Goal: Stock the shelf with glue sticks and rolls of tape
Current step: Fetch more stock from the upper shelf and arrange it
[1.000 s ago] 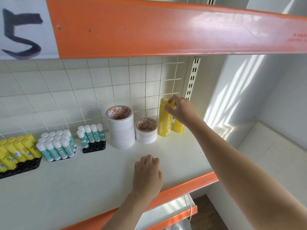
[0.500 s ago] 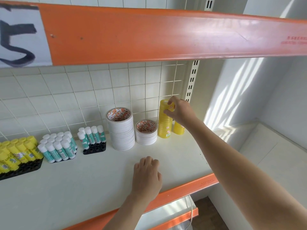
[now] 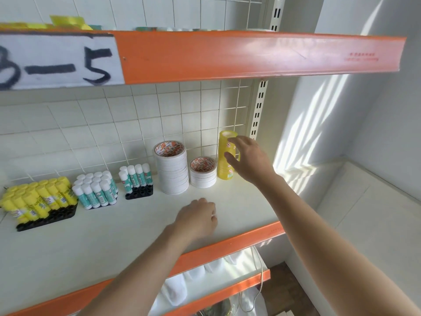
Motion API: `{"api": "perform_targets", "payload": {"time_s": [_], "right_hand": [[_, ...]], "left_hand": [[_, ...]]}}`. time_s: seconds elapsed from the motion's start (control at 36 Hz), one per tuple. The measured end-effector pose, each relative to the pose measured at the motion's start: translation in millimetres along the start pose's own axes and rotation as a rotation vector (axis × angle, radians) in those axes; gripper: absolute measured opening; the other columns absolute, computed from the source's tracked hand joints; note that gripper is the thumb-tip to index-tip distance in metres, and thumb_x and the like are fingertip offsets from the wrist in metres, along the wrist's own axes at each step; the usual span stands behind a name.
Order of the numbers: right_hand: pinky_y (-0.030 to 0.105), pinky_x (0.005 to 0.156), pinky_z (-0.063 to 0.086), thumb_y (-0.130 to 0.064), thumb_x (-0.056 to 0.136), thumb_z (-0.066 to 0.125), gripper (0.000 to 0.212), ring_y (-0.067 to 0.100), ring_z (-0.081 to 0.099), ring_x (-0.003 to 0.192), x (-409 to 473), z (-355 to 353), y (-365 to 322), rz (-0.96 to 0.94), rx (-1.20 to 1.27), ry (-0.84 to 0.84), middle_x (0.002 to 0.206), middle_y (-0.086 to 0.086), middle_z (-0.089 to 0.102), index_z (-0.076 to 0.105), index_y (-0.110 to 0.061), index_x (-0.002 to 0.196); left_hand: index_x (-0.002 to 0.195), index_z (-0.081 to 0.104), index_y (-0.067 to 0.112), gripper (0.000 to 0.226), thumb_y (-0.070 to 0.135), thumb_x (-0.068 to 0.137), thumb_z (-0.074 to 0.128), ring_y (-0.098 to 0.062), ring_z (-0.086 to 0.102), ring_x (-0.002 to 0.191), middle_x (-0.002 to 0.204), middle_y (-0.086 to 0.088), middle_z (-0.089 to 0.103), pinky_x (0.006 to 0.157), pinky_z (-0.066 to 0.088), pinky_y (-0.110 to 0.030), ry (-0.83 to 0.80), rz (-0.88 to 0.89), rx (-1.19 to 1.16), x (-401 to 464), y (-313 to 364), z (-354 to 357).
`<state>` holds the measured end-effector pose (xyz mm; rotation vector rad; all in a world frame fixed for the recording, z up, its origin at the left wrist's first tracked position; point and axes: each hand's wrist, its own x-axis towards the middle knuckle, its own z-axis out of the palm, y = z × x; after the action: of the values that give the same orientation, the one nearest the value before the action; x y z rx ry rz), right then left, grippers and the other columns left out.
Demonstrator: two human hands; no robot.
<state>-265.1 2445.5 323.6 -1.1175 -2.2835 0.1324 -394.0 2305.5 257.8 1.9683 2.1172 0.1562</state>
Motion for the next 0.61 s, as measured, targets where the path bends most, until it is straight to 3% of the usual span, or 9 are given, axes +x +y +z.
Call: {"api": "perform_targets", "payload": {"time_s": [0.14, 0.33, 0.53, 0.61], "right_hand": [[0.044, 0.092, 0.048, -0.040, 0.090, 0.053, 0.044, 0.030, 0.054, 0.116, -42, -11, -38, -0.075, -0.008, 0.070, 0.116, 0.007, 0.064, 0.060, -0.015, 0.126], [0.029, 0.073, 0.046, -0.028, 0.090, 0.065, 0.029, 0.026, 0.062, 0.102, -98, -41, -115, -0.161, 0.015, 0.266, 0.108, 0.000, 0.067, 0.066, -0.019, 0.117], [0.028, 0.063, 0.049, -0.031, 0.089, 0.062, 0.023, 0.014, 0.060, 0.087, -136, -88, -203, -0.304, 0.057, 0.426, 0.101, -0.008, 0.065, 0.064, -0.027, 0.112], [0.029, 0.063, 0.051, -0.034, 0.089, 0.057, 0.027, 0.013, 0.061, 0.090, -144, -112, -237, -0.353, 0.050, 0.486, 0.103, -0.008, 0.066, 0.067, -0.022, 0.111]], "left_hand": [[0.108, 0.060, 0.020, 0.023, 0.030, 0.096, 0.044, -0.021, 0.051, 0.111, 0.113, -0.001, 0.055, 0.084, 0.044, -0.034, 0.184, 0.016, -0.024, -39, -10, -48], [0.100, 0.062, 0.024, 0.018, 0.030, 0.094, 0.046, -0.019, 0.055, 0.101, 0.108, 0.006, 0.058, 0.078, 0.046, -0.035, 0.382, 0.025, -0.021, -125, -26, -110], [0.095, 0.059, 0.028, 0.017, 0.035, 0.095, 0.044, -0.016, 0.054, 0.095, 0.099, 0.010, 0.056, 0.075, 0.044, -0.031, 0.543, 0.080, 0.023, -217, -35, -168], [0.090, 0.058, 0.030, 0.016, 0.036, 0.094, 0.044, -0.014, 0.056, 0.092, 0.094, 0.012, 0.057, 0.073, 0.044, -0.031, 0.625, 0.127, 0.005, -251, -36, -194]]}}
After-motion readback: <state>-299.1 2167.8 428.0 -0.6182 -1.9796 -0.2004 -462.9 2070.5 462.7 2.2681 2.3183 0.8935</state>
